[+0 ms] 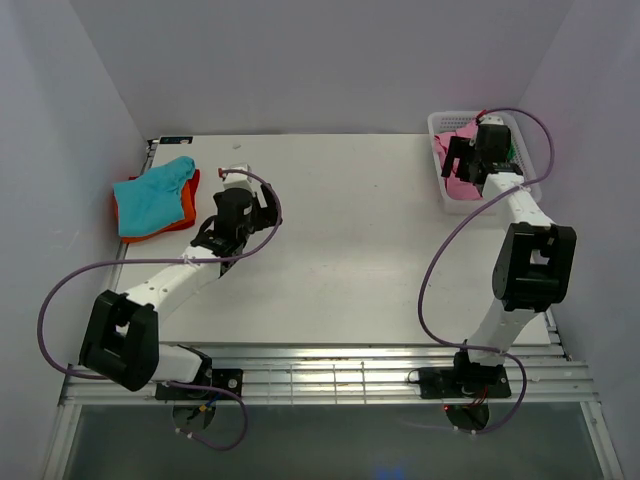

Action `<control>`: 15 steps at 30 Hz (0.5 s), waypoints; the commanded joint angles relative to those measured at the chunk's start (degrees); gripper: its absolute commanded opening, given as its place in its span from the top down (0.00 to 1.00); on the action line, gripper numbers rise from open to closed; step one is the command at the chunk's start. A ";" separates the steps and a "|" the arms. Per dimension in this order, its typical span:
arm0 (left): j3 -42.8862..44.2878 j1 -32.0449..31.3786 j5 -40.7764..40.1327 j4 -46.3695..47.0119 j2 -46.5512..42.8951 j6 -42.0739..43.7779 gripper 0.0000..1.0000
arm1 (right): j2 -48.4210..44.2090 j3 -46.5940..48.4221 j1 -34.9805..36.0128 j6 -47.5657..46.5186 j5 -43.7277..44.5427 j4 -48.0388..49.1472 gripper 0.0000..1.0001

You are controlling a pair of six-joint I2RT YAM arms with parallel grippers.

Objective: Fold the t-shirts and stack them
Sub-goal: Grab the tshirt from the pile

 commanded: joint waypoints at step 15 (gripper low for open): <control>-2.57 -0.18 -1.85 -0.83 -5.47 0.82 0.02 | 18.32 27.74 -4.88 -3.02 -7.04 -0.61 0.10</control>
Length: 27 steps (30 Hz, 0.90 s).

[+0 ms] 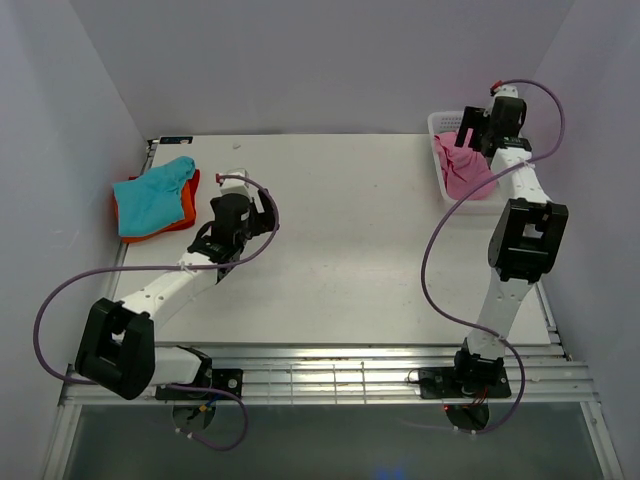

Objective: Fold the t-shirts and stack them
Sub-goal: Grab the tshirt from the pile

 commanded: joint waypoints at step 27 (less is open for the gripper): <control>-0.35 -0.18 -1.97 -1.05 -3.39 -0.41 0.02 | 12.37 11.34 -1.87 1.96 -10.05 -5.14 0.92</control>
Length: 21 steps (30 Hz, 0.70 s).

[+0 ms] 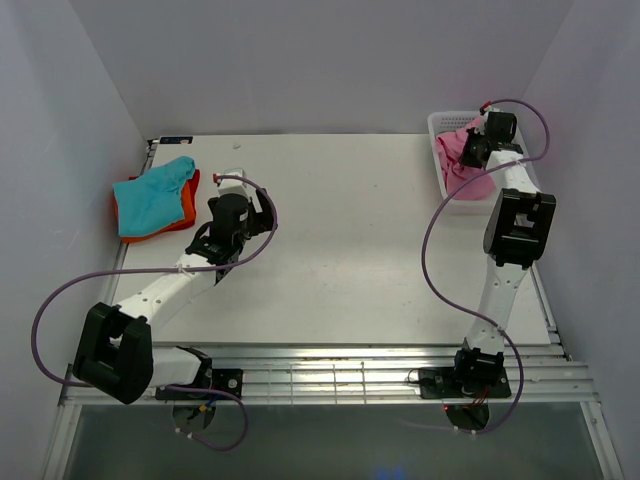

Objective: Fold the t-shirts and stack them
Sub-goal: Grab the tshirt from the pile, then move the tshirt to the center of the board

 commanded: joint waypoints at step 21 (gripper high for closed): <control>1.17 -0.18 4.40 -1.12 -3.14 -4.30 0.02 | -29.42 9.96 20.98 2.36 -20.12 -13.43 0.92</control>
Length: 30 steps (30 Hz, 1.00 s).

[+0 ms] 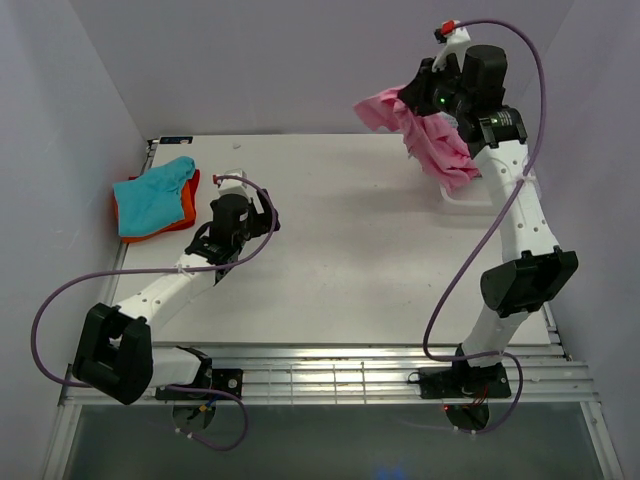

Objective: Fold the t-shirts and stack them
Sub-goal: Move the tshirt to the center of the board

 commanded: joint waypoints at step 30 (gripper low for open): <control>-1.20 -0.18 0.70 -0.29 -7.36 -6.01 0.02 | -8.95 -4.65 10.77 44.17 -38.97 40.67 0.92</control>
